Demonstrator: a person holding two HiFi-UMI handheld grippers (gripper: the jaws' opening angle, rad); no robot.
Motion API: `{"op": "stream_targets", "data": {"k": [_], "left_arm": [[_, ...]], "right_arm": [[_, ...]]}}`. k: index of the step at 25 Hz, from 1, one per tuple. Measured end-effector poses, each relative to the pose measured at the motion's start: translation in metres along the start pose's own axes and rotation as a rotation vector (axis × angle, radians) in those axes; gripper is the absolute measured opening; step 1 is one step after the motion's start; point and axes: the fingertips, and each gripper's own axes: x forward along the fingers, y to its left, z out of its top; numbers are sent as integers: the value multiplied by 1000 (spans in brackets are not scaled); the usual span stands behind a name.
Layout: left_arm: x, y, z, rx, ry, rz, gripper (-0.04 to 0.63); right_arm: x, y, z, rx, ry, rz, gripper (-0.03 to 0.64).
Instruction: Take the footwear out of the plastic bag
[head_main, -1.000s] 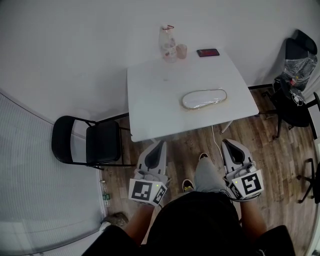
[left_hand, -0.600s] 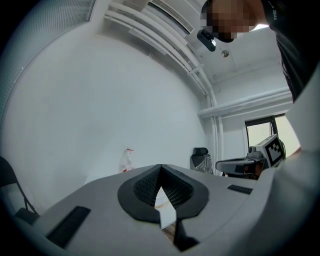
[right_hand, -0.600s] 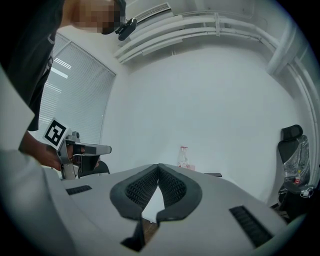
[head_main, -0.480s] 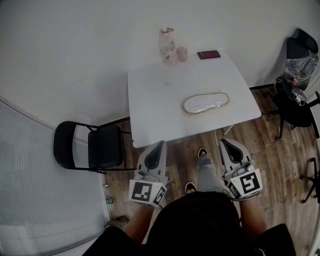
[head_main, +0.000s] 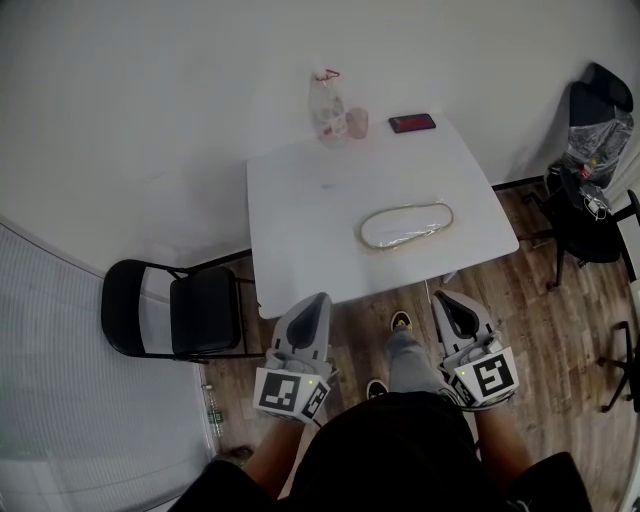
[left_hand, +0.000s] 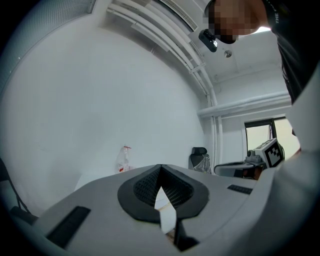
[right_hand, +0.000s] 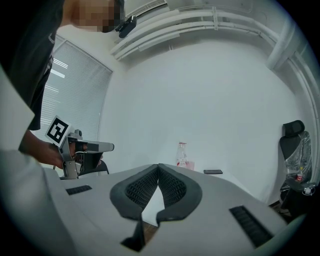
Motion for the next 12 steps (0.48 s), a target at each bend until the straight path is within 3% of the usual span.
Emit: {"op": "stream_targets", "data": {"k": [12], "left_arm": [[85,18,-10,5,56,-44,14]], "right_arm": [[55,-60,-12,12,34,6,17]]}}
